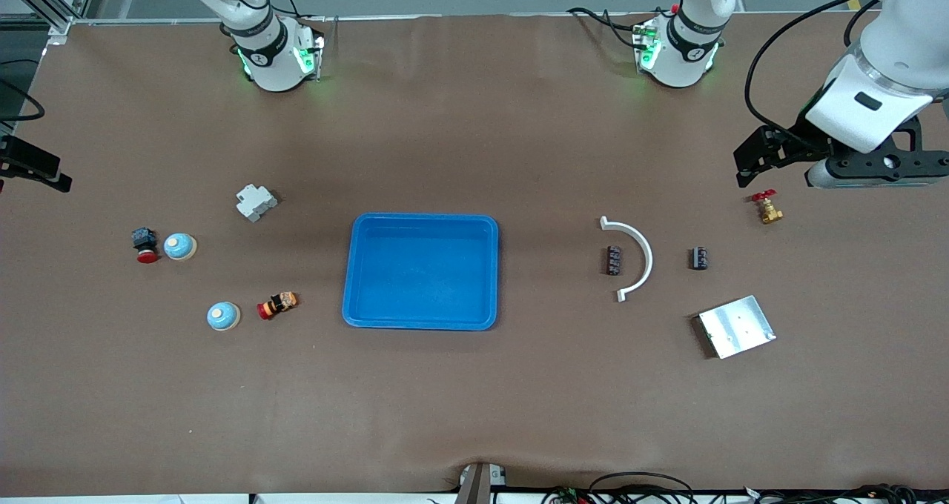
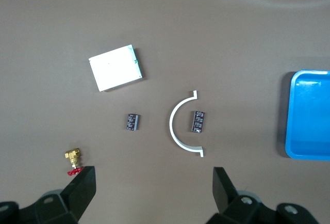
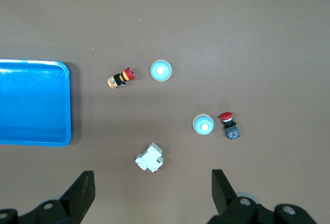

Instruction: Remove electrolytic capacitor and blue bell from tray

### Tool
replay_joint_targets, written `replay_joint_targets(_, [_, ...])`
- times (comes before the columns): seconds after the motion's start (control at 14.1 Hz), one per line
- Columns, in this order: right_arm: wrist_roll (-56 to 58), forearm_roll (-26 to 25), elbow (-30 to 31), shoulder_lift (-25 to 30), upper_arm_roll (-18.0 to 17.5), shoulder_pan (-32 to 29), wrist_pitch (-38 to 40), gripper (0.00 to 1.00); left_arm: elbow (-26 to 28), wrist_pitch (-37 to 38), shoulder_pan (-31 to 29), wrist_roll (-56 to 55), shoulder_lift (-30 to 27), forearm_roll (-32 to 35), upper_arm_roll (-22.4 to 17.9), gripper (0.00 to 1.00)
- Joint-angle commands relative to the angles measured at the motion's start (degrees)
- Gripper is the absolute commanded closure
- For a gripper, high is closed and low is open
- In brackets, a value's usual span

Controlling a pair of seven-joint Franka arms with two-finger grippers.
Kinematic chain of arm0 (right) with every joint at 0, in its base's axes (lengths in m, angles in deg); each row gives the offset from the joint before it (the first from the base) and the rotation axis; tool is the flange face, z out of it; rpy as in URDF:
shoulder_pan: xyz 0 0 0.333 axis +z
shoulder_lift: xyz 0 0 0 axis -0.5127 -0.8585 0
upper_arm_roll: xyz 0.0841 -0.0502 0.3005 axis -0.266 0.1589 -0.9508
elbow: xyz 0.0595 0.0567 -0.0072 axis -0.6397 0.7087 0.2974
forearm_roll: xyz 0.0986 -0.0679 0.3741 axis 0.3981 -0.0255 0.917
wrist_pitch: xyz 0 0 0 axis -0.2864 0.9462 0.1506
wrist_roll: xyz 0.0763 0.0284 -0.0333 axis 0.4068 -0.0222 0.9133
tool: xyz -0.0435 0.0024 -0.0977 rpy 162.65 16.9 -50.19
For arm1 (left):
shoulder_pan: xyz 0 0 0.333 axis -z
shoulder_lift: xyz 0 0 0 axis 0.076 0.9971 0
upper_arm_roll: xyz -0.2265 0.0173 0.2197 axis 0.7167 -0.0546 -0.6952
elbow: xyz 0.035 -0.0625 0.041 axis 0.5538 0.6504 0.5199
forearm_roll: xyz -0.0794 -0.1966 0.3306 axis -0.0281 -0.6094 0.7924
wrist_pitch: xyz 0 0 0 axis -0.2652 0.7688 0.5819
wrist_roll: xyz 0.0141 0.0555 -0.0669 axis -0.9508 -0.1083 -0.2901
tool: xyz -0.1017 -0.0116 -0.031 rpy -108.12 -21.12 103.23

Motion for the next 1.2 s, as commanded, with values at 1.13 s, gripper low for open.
replay_joint_targets(1.13, [0.3,0.1,0.1,0.9,-0.6,-0.6,-0.3,0.00,0.2,-1.0,-1.4,3.5,0.6,-1.0,-0.4,0.00])
